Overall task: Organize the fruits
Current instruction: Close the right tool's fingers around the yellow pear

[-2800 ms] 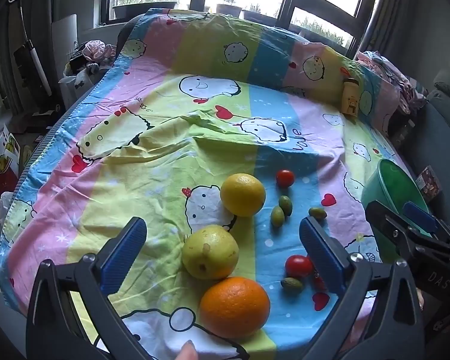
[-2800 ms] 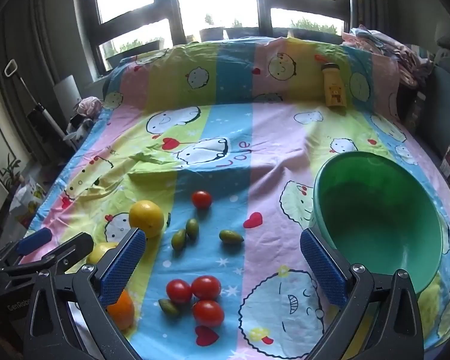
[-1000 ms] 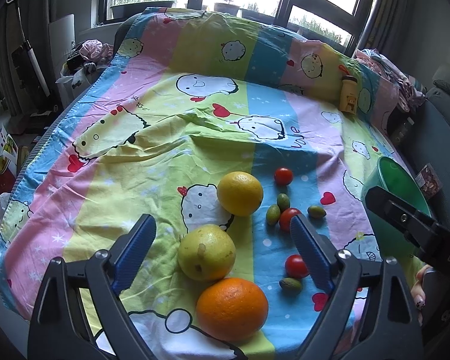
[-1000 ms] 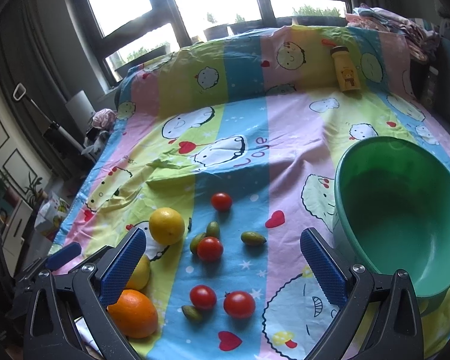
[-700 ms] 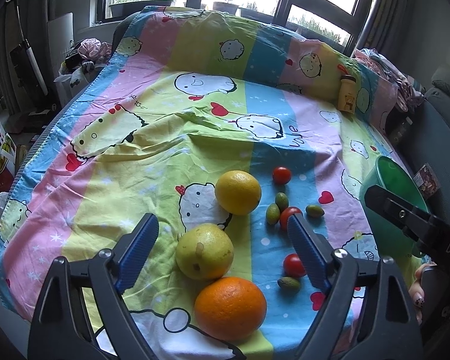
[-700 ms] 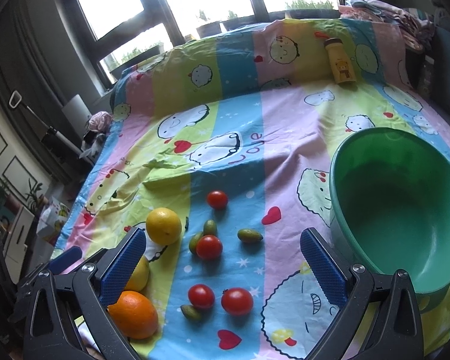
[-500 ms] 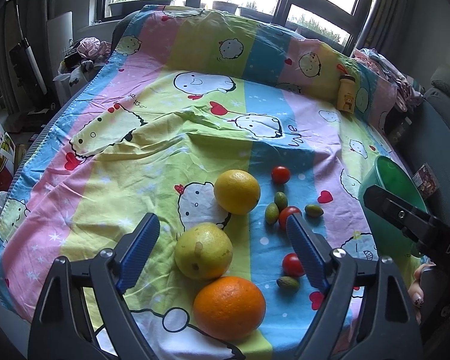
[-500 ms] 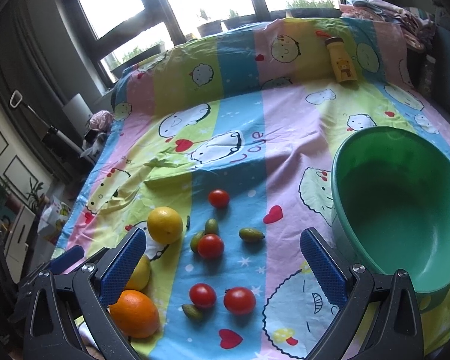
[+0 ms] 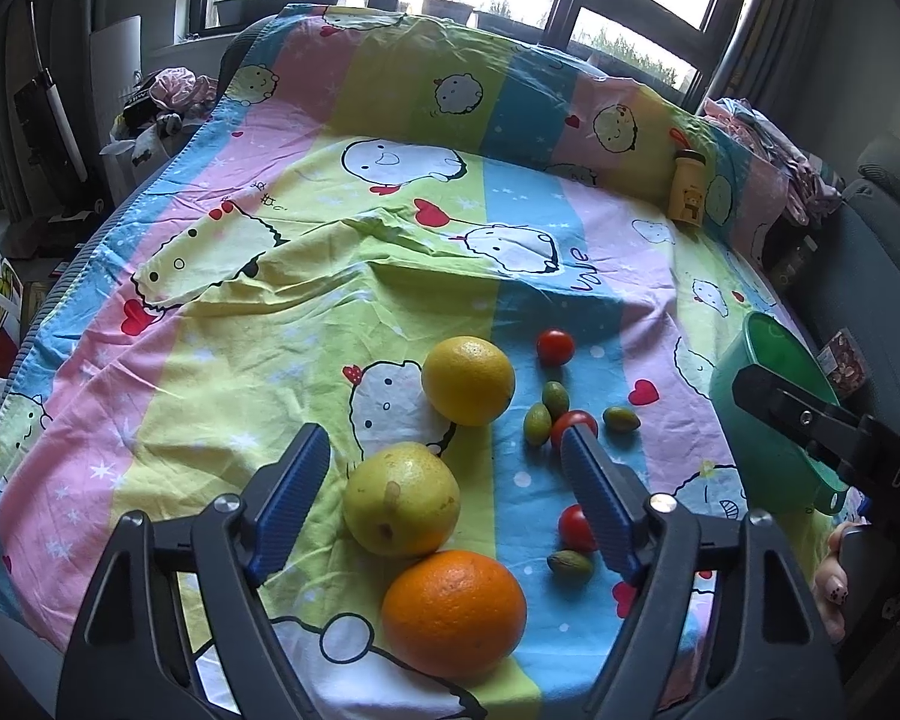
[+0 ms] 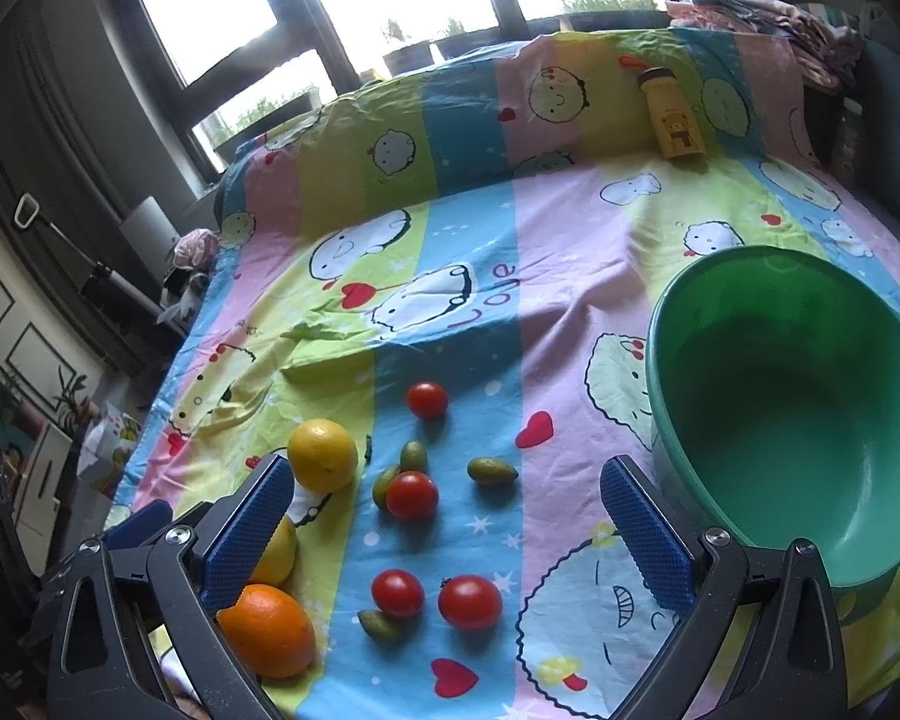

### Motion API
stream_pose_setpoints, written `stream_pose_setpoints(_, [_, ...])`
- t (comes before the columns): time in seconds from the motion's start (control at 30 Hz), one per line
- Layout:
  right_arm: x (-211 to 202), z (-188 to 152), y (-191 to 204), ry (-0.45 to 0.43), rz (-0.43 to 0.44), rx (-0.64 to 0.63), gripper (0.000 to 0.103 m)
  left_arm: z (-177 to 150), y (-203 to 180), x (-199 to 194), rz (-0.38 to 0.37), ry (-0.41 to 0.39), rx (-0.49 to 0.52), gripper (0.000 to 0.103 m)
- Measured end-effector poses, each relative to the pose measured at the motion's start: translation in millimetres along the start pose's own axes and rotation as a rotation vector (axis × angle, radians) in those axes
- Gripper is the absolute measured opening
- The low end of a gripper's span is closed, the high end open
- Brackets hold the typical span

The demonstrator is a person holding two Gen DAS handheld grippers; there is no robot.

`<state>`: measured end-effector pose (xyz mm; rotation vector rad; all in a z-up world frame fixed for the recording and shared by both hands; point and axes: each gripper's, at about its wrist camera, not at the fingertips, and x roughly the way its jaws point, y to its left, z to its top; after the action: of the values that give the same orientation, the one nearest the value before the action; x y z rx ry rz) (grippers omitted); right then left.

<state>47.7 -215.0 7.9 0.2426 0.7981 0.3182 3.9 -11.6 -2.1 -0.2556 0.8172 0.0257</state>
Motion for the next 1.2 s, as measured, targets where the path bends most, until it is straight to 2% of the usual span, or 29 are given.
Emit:
stream_pose_setpoints(0.3, [3.4,0.8,-3.2,0.022,0.041,0.033,0.102,1.5,9.8,0.6,-0.021,0.02,-0.039,0.071])
stream_pose_setpoints(0.43, [8.6,-0.9,1.0,0.058,0.115,0.045,0.101,-0.2,13.0,1.0,-0.04,0.044,-0.048,0.068])
stream_pose_setpoints(0.63, [28.5,-8.9,15.5,0.169,0.234,0.072,0.095,-7.7,18.8,0.1,-0.08,0.081,-0.043,0.063])
stream_pose_setpoints(0.73, [41.4,-14.2,25.2,0.219,0.276,0.075,0.088,-12.0,24.8,0.5,-0.095,0.1,-0.055,0.056])
stream_pose_setpoints(0.93, [71.6,-22.0,39.2,0.324,0.35,0.115,0.074,-17.8,35.5,9.8,-0.193,0.162,-0.117,0.04])
stream_pose_setpoints(1.0, [81.5,-23.6,42.5,0.351,0.373,0.13,0.061,-18.4,36.0,10.1,-0.202,0.161,-0.119,0.037])
stream_pose_setpoints(1.13, [99.6,-29.3,50.0,0.409,0.374,0.144,0.061,-18.5,36.7,9.5,-0.223,0.151,-0.12,0.037])
stream_pose_setpoints(1.2, [107.1,-30.9,53.0,0.428,0.379,0.154,0.061,-18.8,36.7,9.3,-0.205,0.147,-0.111,0.036])
